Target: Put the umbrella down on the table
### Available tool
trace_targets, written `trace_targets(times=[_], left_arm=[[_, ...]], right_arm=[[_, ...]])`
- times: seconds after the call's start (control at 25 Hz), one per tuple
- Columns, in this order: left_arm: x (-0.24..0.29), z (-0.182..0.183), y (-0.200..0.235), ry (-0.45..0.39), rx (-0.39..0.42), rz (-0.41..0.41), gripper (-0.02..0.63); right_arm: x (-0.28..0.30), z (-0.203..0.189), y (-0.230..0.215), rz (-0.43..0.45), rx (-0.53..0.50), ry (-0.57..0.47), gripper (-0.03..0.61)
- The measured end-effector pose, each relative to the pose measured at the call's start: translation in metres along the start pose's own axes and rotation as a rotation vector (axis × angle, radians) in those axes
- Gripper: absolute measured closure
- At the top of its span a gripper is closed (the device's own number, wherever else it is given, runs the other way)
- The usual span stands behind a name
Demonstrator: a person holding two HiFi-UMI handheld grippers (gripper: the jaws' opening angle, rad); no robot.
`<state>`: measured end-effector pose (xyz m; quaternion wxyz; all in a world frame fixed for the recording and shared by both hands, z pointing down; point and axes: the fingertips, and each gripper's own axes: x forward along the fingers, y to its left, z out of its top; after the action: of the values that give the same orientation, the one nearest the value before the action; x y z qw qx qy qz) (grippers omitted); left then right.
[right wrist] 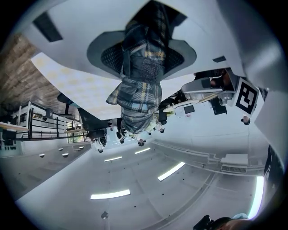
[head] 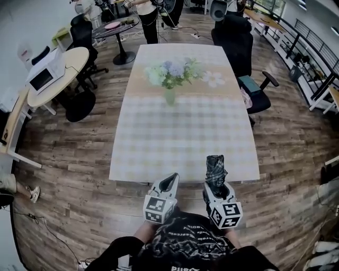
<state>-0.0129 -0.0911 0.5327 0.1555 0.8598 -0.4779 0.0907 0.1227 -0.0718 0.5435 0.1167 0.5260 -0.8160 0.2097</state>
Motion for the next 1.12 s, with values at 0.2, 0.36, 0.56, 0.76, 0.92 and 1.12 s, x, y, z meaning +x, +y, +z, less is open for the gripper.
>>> trace_targets(times=[0.2,0.36,0.56,0.76,0.92,1.12], left_arm=[[0.026,0.022,0.054,0.011,0.006,-0.016,0.594],[0.045,0.037,0.085,0.008,0.017,-0.035,0.594],[0.063,0.038,0.114,0.031,0.018,-0.057,0.594],[0.073,0.043,0.124,0.028,0.003,-0.067,0.594],[0.083,0.042,0.128,0.034,-0.001,-0.065,0.594],[0.098,0.052,0.126,0.036,-0.012,-0.041,0.594]], right_arm=[[0.053,0.030,0.007,-0.028,0.015,-0.010,0.359],[0.086,0.045,0.007,-0.053,0.027,-0.008,0.359],[0.116,0.056,0.009,-0.079,0.020,-0.014,0.359],[0.129,0.059,0.003,-0.110,0.026,-0.005,0.359],[0.137,0.064,-0.007,-0.115,0.033,0.003,0.359],[0.149,0.073,-0.023,-0.093,0.033,0.018,0.359]])
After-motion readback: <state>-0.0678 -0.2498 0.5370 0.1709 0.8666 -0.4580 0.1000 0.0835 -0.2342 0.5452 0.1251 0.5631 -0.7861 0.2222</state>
